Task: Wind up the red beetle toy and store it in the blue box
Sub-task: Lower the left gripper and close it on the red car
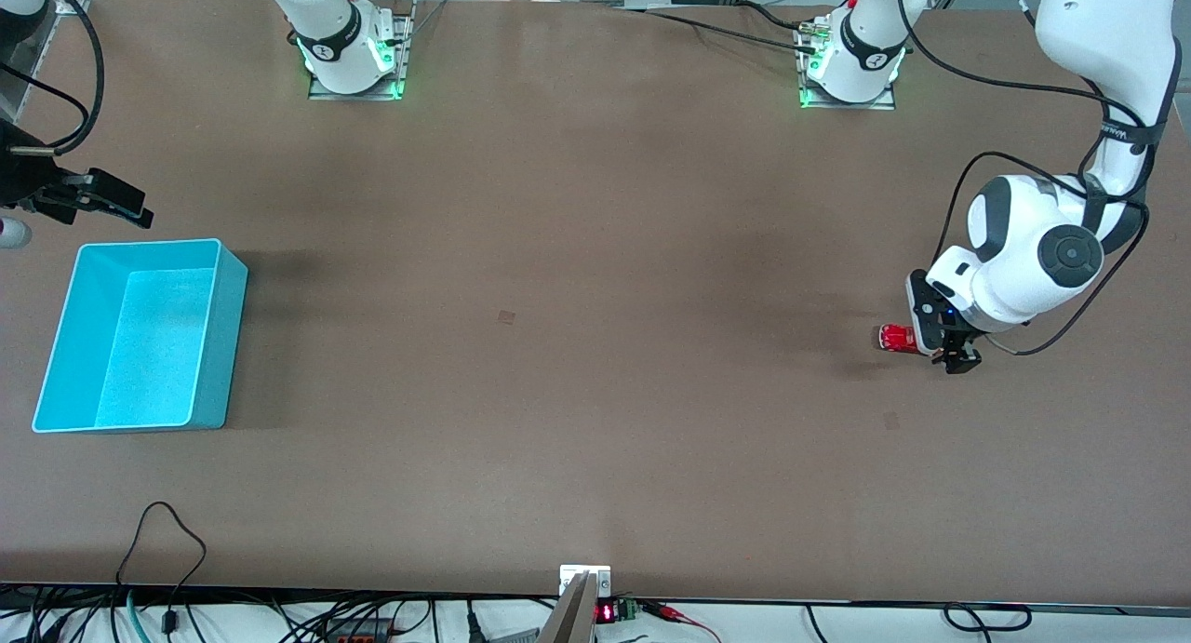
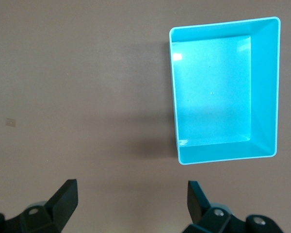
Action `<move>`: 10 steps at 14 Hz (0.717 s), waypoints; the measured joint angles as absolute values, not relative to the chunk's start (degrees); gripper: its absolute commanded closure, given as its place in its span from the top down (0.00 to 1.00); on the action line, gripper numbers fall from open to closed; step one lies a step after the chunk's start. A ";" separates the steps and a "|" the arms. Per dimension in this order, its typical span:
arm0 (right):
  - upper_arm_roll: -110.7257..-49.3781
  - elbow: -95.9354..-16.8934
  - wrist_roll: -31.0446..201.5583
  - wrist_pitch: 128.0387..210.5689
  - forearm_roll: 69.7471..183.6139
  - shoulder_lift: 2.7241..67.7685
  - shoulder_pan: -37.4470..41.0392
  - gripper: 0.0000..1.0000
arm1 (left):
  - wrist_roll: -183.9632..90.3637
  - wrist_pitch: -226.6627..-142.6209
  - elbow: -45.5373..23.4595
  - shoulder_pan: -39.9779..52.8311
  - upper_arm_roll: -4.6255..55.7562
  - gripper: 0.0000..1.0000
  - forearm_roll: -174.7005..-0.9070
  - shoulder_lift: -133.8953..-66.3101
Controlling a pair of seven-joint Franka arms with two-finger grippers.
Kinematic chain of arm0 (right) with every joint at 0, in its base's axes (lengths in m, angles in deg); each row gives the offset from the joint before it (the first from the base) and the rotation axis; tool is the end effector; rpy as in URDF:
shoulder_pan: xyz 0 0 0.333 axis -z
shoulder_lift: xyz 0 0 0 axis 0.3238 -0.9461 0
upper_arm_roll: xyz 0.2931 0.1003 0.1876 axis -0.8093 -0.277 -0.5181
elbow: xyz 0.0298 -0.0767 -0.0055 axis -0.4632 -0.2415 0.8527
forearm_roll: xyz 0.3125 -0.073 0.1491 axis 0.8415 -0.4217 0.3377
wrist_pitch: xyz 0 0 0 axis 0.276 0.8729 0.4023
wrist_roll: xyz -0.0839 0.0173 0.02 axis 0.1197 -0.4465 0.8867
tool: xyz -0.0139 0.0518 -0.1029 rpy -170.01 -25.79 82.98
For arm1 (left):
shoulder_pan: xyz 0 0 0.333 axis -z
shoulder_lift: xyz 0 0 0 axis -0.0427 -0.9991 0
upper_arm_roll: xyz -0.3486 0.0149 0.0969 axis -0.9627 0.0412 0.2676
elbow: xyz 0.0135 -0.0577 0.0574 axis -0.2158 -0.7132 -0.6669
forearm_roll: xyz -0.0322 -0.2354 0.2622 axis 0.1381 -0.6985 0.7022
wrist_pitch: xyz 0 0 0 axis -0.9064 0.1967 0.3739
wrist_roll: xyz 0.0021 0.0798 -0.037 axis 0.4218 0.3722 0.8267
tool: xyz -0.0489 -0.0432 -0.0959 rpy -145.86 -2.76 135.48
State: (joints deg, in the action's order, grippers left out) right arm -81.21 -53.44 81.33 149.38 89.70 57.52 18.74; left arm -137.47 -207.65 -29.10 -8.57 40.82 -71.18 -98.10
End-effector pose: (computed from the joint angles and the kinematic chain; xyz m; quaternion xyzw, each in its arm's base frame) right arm 0.5254 -0.0376 0.6144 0.9996 -0.0264 -0.0143 0.0006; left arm 0.5848 0.0350 0.2975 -0.7265 0.6863 0.0297 0.0157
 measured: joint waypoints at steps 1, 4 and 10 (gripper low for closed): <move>-81.21 -53.44 81.33 149.42 89.70 57.52 18.76 1.00 | -137.70 -207.64 -29.10 -8.65 40.84 1.00 -70.95 -98.39; -80.96 -53.43 81.33 149.43 89.70 57.52 18.85 1.00 | -138.44 -207.62 -29.11 -9.20 40.86 0.99 -70.90 -99.05; -80.81 -53.18 81.32 149.52 89.70 57.52 18.93 1.00 | -139.34 -210.08 -29.08 -9.87 40.83 0.90 -70.88 -101.32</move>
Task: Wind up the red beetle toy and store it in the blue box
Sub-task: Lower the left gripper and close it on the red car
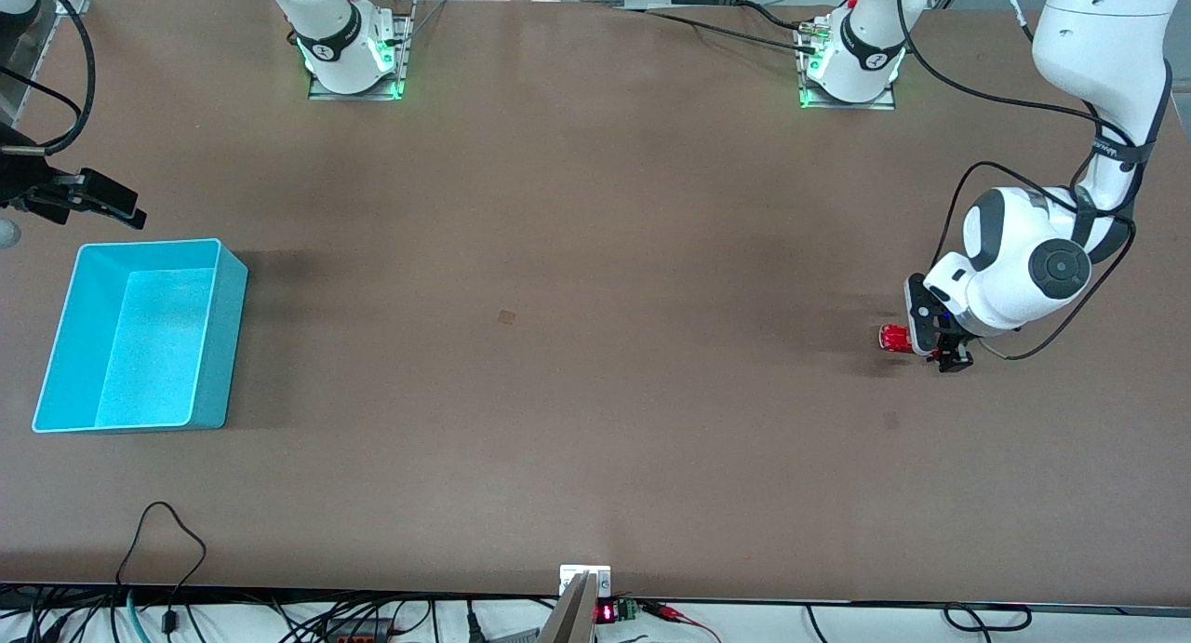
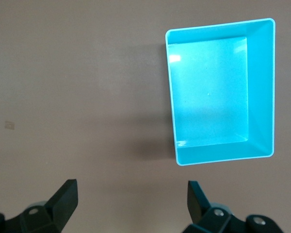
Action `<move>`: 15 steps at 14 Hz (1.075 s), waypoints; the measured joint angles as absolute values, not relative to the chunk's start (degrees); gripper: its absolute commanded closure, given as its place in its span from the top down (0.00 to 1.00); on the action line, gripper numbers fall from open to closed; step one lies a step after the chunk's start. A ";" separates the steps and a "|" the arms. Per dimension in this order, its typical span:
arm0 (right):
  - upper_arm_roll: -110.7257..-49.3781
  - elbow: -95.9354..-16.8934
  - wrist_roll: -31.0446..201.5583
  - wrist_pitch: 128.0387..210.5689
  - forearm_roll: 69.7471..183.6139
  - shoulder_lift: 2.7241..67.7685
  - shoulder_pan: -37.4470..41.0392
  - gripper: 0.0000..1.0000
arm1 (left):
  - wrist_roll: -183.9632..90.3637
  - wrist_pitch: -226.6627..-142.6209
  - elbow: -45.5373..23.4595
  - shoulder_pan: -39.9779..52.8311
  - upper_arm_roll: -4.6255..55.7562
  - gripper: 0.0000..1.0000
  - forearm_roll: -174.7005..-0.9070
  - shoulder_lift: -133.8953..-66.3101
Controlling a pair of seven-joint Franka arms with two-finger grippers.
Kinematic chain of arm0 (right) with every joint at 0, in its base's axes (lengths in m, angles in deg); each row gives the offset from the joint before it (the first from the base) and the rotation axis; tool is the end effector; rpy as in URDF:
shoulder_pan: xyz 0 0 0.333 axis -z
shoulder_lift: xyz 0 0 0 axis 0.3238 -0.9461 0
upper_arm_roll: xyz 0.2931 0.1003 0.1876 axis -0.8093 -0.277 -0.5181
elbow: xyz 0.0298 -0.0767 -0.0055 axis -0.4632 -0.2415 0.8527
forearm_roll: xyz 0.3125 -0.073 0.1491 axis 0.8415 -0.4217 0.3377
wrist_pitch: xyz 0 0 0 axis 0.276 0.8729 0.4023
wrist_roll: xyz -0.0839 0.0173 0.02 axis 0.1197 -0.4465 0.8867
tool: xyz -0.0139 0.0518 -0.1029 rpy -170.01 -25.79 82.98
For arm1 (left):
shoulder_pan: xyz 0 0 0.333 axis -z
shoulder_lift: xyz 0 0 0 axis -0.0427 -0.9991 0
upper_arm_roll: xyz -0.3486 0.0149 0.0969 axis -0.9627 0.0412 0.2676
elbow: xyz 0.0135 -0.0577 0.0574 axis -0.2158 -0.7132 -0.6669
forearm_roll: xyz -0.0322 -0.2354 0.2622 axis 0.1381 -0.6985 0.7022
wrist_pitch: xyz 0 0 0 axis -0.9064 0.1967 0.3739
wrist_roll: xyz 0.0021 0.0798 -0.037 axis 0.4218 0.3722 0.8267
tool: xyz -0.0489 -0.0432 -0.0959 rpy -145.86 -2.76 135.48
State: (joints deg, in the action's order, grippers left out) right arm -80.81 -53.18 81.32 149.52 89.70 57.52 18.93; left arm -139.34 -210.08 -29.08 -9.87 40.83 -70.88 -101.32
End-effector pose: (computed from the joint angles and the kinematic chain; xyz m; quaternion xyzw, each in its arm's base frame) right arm 0.5257 -0.0430 0.6166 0.9994 -0.0316 -0.0108 0.0008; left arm 0.5862 0.0477 0.2682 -0.7207 0.6924 0.0331 0.0085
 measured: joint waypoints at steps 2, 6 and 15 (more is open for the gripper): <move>-80.81 -53.17 81.32 149.52 89.70 57.52 18.93 1.00 | -139.38 -211.28 -29.08 -9.87 40.82 0.87 -70.88 -101.82; -80.81 -53.17 81.32 149.59 89.70 57.52 18.93 1.00 | -139.43 -211.91 -29.08 -9.83 40.66 0.54 -70.88 -102.65; -80.81 -53.14 81.31 150.36 89.70 57.18 18.93 1.00 | -139.66 -211.94 -29.00 -9.78 40.62 0.30 -70.87 -102.69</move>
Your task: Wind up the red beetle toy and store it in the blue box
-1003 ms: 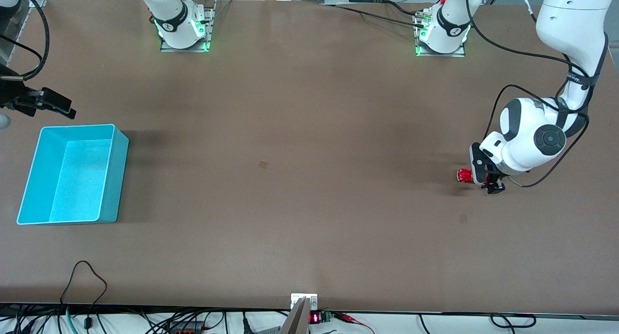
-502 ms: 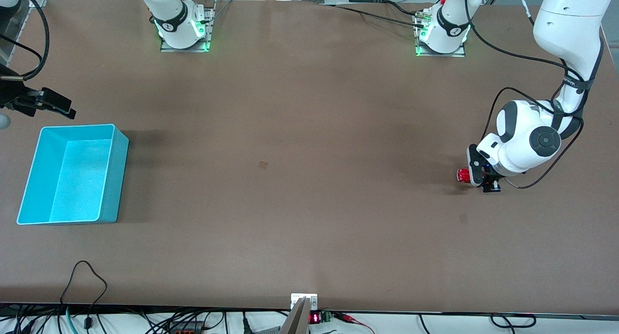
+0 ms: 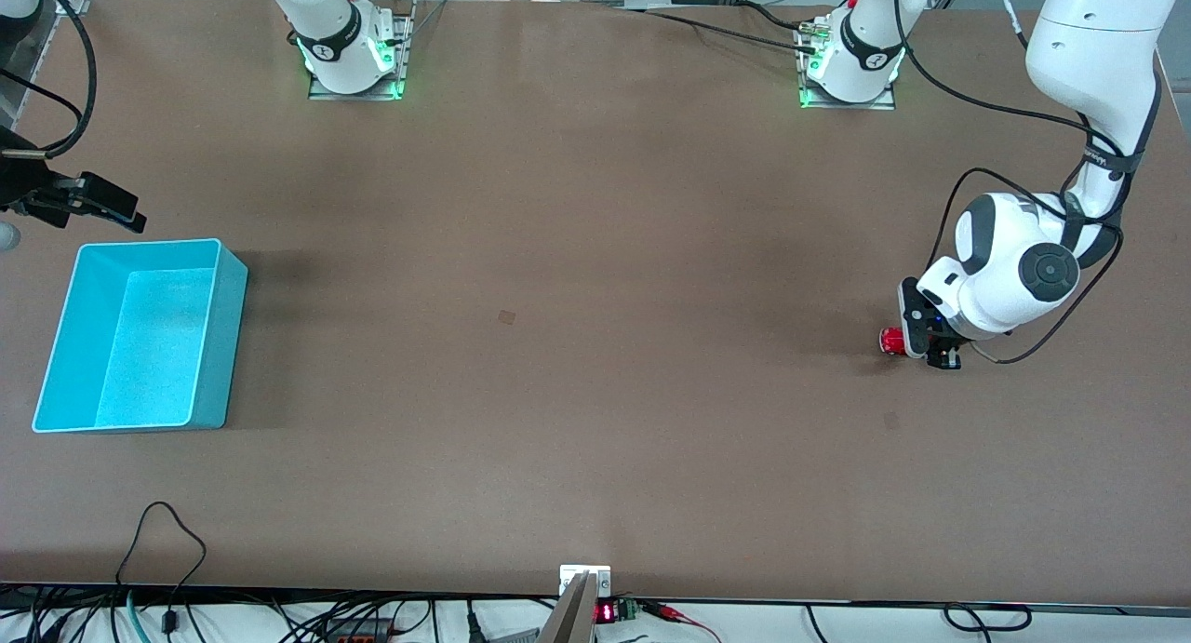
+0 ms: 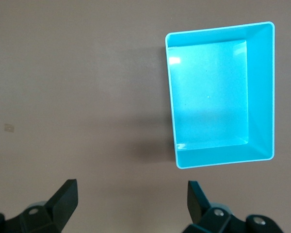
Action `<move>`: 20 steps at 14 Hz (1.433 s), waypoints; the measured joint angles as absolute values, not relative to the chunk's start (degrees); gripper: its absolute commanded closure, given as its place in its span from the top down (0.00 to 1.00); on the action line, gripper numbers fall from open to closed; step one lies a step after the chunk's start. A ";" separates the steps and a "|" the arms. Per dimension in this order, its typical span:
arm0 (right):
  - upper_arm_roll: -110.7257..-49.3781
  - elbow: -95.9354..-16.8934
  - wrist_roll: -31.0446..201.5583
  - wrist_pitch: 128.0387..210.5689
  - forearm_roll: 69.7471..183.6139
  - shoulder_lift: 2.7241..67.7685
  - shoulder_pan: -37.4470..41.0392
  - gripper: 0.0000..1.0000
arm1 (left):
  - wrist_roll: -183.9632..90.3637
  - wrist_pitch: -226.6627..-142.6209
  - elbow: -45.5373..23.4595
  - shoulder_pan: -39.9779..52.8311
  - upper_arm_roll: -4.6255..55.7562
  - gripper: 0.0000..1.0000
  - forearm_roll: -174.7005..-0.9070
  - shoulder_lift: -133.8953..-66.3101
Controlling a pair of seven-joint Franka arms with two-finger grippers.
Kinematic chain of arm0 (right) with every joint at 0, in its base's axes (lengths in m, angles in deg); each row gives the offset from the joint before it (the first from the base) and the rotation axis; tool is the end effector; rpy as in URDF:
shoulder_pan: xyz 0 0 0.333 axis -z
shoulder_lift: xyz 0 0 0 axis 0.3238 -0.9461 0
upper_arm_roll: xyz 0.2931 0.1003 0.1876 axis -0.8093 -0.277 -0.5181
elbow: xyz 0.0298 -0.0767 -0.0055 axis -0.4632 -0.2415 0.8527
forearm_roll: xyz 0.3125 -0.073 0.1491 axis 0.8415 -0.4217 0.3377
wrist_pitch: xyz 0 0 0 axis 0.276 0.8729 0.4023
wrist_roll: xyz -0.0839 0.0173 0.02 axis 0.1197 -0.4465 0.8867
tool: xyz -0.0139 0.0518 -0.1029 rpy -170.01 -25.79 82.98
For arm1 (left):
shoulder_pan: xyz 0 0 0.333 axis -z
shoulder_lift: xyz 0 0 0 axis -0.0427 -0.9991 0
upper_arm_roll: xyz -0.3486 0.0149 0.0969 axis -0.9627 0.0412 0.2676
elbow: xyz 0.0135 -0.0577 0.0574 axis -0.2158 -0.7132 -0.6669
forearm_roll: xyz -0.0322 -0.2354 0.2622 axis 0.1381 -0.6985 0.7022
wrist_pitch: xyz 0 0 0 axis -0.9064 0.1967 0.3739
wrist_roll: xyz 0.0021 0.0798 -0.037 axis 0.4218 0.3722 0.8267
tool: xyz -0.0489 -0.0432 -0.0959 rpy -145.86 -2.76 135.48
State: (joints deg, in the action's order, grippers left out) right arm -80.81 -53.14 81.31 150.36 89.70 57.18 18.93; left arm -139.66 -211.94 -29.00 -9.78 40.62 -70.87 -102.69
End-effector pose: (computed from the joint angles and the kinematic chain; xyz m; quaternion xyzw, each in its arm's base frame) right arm 0.5291 -0.0432 0.6150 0.9995 -0.0317 -0.0061 0.0012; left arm 0.5891 0.0443 0.2574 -0.7166 0.6969 0.0275 0.0101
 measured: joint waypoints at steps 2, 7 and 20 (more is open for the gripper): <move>-80.82 -53.11 81.31 150.66 89.70 57.15 18.92 1.00 | -139.64 -211.92 -29.00 -9.74 40.61 0.30 -70.87 -102.69; -80.82 -53.06 81.29 150.90 89.70 57.15 18.92 1.00 | -139.61 -211.92 -28.99 -9.93 40.67 0.31 -70.87 -102.69; -81.16 -53.04 81.01 150.89 89.70 57.13 18.73 1.00 | -151.72 -212.30 -26.02 -21.72 41.05 0.32 -70.87 -104.53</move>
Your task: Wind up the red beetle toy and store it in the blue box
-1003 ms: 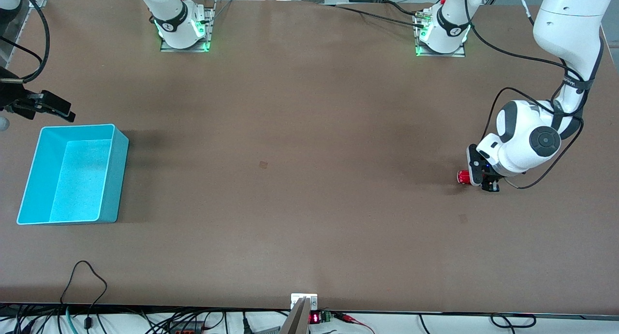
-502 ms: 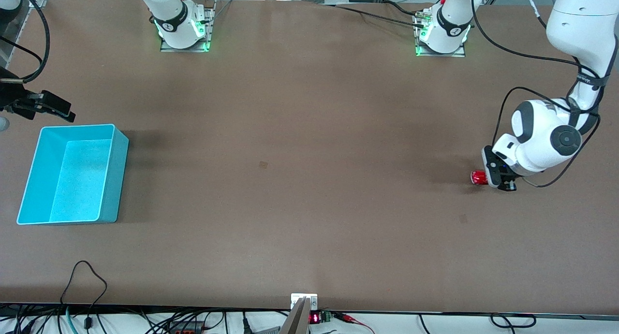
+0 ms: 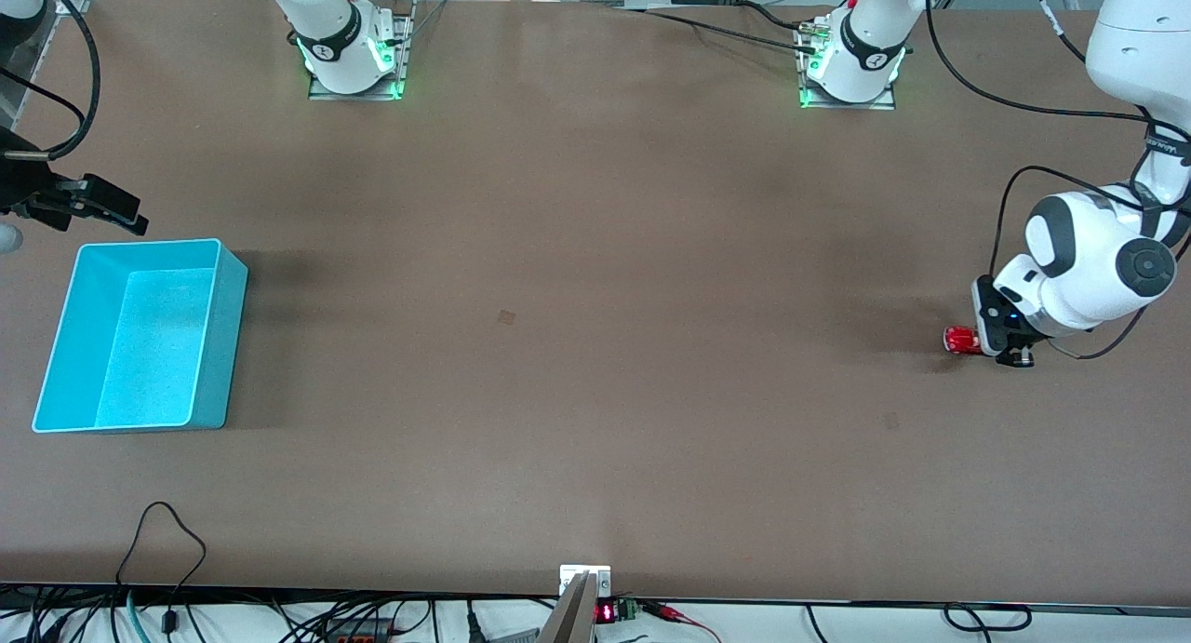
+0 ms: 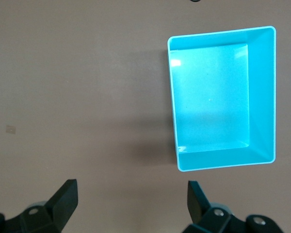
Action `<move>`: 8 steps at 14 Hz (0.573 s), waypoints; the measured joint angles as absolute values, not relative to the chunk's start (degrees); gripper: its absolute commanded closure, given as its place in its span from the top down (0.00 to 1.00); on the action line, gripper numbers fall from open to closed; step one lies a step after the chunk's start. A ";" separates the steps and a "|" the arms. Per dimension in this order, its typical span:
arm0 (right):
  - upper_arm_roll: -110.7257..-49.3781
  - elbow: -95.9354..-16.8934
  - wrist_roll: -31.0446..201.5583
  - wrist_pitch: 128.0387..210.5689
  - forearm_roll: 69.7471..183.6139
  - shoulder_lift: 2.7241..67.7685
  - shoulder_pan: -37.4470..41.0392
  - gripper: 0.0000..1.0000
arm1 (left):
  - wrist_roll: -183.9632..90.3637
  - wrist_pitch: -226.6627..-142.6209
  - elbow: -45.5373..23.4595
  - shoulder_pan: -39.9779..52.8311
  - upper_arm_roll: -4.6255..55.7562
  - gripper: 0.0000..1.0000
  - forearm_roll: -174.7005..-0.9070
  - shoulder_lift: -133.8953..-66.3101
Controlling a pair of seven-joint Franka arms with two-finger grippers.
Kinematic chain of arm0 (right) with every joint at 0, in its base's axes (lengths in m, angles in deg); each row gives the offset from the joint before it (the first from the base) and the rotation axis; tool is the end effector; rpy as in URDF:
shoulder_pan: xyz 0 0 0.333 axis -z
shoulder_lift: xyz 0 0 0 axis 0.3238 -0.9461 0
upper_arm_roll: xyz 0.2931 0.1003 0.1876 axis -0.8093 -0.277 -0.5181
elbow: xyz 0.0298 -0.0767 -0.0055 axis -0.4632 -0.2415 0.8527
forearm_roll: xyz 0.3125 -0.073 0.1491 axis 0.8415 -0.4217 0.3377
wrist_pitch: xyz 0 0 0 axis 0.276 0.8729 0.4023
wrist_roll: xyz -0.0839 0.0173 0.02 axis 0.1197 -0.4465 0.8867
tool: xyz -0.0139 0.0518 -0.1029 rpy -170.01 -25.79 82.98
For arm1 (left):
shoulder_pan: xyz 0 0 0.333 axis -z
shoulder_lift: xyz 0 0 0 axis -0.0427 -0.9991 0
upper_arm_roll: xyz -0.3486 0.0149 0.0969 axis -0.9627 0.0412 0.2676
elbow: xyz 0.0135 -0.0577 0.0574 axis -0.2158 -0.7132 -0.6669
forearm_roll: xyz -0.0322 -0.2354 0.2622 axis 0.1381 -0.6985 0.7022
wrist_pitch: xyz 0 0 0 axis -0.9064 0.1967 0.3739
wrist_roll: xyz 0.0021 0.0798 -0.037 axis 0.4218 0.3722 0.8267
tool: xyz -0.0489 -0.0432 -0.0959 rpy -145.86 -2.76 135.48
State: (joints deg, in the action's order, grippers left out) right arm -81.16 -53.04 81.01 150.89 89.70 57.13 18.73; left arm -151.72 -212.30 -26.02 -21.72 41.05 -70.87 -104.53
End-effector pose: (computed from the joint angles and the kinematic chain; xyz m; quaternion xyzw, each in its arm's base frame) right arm 0.5310 -0.0382 0.6161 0.9996 -0.0295 -0.0010 0.0014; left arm 0.5819 0.1742 0.2569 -0.7188 0.6947 0.0233 0.0158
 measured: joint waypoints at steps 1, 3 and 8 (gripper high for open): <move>-81.19 -53.01 80.86 150.89 89.70 57.13 18.73 1.00 | -151.95 -212.30 -25.79 -22.27 41.05 0.32 -70.87 -104.67; -81.19 -52.98 80.83 150.90 89.70 57.13 18.73 1.00 | -152.00 -212.30 -25.37 -22.71 41.06 0.32 -70.87 -104.93; -81.04 -52.89 80.81 150.89 89.71 57.15 18.79 1.00 | -152.00 -212.22 -24.32 -23.72 41.15 0.32 -70.87 -105.59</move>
State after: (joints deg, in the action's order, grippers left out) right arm -81.04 -52.89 80.81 150.89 89.71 57.15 18.79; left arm -152.00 -212.22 -24.32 -23.72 41.15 -70.87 -105.59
